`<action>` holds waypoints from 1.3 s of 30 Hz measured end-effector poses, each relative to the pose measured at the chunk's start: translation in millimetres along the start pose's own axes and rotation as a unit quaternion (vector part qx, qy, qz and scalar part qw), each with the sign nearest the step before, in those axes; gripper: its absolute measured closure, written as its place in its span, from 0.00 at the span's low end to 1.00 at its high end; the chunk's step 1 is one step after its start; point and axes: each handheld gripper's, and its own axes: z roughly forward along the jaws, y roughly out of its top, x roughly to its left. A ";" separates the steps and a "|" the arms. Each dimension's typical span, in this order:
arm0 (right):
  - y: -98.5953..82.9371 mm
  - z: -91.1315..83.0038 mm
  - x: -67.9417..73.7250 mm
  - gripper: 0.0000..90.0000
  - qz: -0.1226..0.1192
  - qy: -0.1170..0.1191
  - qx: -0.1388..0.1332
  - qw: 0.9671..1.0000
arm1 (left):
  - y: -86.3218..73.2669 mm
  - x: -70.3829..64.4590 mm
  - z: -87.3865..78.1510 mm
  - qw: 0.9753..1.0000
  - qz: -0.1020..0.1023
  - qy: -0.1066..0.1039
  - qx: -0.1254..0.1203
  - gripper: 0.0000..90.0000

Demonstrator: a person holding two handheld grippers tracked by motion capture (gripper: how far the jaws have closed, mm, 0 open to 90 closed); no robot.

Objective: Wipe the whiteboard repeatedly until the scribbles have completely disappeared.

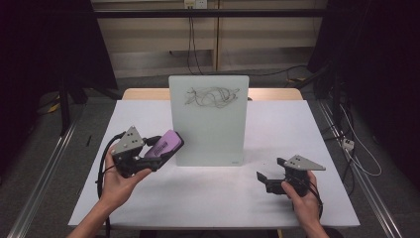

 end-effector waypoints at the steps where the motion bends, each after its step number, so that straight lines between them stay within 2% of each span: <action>1: 0.1 0.2 -0.3 0.07 0.000 0.000 0.000 1.000 | 2.9 -0.3 1.7 1.000 -0.001 -0.003 -0.002 0.45; 5: 0.2 0.4 -0.4 0.08 0.002 0.000 0.001 1.000 | 12.6 -0.3 4.4 1.000 0.008 -0.005 -0.004 0.45; 9: -0.1 -0.1 -0.4 0.07 0.000 0.001 -0.001 1.000 | 19.1 -2.9 3.5 1.000 0.010 -0.002 -0.007 0.45; 13: 0.0 0.2 -0.7 0.07 0.002 0.001 0.000 1.000 | 28.4 -3.8 2.7 1.000 0.027 0.004 -0.002 0.45; 19: 0.2 0.4 0.0 0.07 0.000 0.002 0.000 1.000 | 39.9 1.8 7.6 1.000 0.021 0.007 -0.010 0.45; 27: 0.2 0.4 -0.2 0.07 -0.003 0.004 -0.001 1.000 | 63.5 6.2 13.3 0.999 0.035 0.009 -0.010 0.45; 34: -0.1 0.2 -0.1 0.07 -0.001 0.005 0.000 1.000 | 71.3 9.0 20.6 0.999 0.032 0.003 -0.015 0.45; 39: 0.2 0.5 0.8 0.07 -0.001 0.006 0.000 1.000 | 78.0 15.9 26.9 0.999 0.030 0.001 -0.015 0.45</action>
